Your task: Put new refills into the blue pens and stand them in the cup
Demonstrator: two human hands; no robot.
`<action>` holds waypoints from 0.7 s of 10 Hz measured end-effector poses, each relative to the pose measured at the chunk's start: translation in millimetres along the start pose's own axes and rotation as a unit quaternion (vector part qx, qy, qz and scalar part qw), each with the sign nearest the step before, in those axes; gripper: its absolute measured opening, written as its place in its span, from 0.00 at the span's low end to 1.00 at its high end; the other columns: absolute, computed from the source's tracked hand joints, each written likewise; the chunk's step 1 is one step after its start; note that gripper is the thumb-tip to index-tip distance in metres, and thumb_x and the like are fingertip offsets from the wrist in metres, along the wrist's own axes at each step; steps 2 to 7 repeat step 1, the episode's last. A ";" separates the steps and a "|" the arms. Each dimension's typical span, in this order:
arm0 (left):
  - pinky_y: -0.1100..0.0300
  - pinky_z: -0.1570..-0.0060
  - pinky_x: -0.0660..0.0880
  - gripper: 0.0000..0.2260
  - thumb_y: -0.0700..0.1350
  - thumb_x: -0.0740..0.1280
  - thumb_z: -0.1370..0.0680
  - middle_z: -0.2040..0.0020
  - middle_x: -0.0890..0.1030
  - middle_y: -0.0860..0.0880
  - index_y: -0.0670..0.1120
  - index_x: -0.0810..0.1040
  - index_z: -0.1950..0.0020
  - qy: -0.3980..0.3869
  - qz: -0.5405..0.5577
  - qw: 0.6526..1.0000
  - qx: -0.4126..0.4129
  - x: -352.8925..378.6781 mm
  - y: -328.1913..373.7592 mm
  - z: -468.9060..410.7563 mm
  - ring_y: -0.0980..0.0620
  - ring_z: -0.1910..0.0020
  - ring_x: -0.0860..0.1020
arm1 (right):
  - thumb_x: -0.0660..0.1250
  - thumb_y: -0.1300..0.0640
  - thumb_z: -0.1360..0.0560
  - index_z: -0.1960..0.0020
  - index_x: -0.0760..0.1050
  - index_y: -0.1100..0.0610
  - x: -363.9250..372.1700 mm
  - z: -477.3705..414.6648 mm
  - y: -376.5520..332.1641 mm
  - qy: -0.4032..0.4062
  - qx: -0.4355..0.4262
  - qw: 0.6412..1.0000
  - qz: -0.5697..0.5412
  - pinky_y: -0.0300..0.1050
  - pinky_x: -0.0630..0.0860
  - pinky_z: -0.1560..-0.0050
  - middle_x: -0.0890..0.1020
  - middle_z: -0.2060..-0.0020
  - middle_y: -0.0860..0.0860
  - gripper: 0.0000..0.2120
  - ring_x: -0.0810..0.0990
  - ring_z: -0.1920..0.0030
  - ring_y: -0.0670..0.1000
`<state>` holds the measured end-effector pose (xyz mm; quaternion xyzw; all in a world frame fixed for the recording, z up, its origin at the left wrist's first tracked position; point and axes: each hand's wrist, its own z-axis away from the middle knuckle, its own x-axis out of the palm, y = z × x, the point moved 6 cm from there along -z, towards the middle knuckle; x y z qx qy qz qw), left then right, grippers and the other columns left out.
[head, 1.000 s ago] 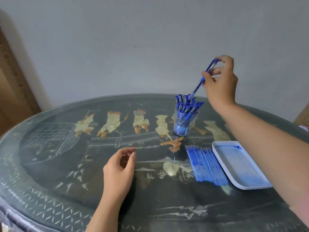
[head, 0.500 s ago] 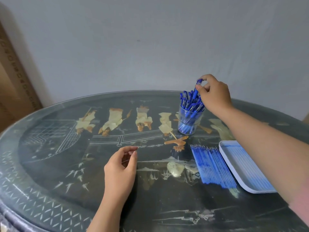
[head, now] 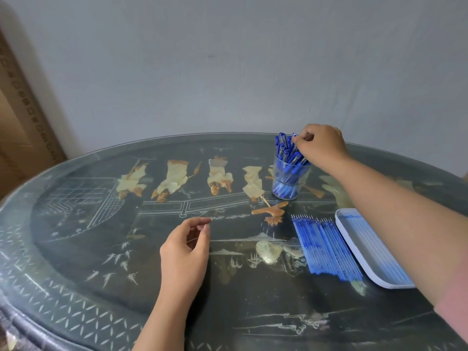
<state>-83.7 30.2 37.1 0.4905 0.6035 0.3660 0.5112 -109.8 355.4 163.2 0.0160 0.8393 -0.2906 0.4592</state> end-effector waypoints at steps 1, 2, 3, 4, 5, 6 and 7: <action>0.74 0.58 0.70 0.06 0.44 0.67 0.21 0.57 0.82 0.56 0.54 0.82 0.52 0.002 -0.002 1.000 0.002 -0.2 0.5 0.0 0.68 0.55 0.78 | 0.64 0.50 0.22 0.52 0.80 0.52 1.4 4.1 -0.6 0.022 -0.009 0.999 0.025 0.48 0.71 0.43 0.82 0.51 0.55 0.08 0.75 0.43 0.60; 0.74 0.58 0.70 0.06 0.44 0.67 0.21 0.57 0.82 0.56 0.54 0.82 0.52 0.002 -0.002 1.000 0.002 -0.2 0.5 0.0 0.68 0.55 0.78 | 0.64 0.50 0.22 0.52 0.80 0.52 1.4 4.1 -0.6 0.022 -0.009 0.999 0.025 0.48 0.71 0.43 0.82 0.51 0.55 0.08 0.75 0.43 0.60; 0.74 0.58 0.70 0.06 0.44 0.67 0.21 0.57 0.82 0.56 0.54 0.82 0.52 0.002 -0.002 1.000 0.002 -0.2 0.5 0.0 0.68 0.55 0.78 | 0.64 0.50 0.22 0.52 0.80 0.52 1.4 4.1 -0.6 0.022 -0.009 0.999 0.025 0.48 0.71 0.43 0.82 0.51 0.55 0.08 0.75 0.43 0.60; 0.74 0.58 0.70 0.06 0.44 0.67 0.21 0.57 0.82 0.56 0.54 0.82 0.52 0.002 -0.002 1.000 0.002 -0.2 0.5 0.0 0.68 0.55 0.78 | 0.64 0.50 0.22 0.52 0.80 0.52 1.4 4.1 -0.6 0.022 -0.009 0.999 0.025 0.48 0.71 0.43 0.82 0.51 0.55 0.08 0.75 0.43 0.60; 0.74 0.58 0.70 0.06 0.44 0.67 0.21 0.57 0.82 0.56 0.54 0.82 0.52 0.002 -0.002 1.000 0.002 -0.2 0.5 0.0 0.68 0.55 0.78 | 0.64 0.50 0.22 0.52 0.80 0.52 1.4 4.1 -0.6 0.022 -0.009 0.999 0.025 0.48 0.71 0.43 0.82 0.51 0.55 0.08 0.75 0.43 0.60; 0.74 0.58 0.70 0.06 0.44 0.67 0.21 0.57 0.82 0.56 0.54 0.82 0.52 0.002 -0.002 1.000 0.002 -0.2 0.5 0.0 0.68 0.55 0.78 | 0.64 0.50 0.22 0.52 0.80 0.52 1.4 4.1 -0.6 0.022 -0.009 0.999 0.025 0.48 0.71 0.43 0.82 0.51 0.55 0.08 0.75 0.43 0.60; 0.74 0.58 0.70 0.06 0.44 0.67 0.21 0.57 0.82 0.56 0.54 0.82 0.52 0.002 -0.002 1.000 0.002 -0.2 0.5 0.0 0.68 0.55 0.78 | 0.64 0.50 0.22 0.52 0.80 0.52 1.4 4.1 -0.6 0.022 -0.009 0.999 0.025 0.48 0.71 0.43 0.82 0.51 0.55 0.08 0.75 0.43 0.60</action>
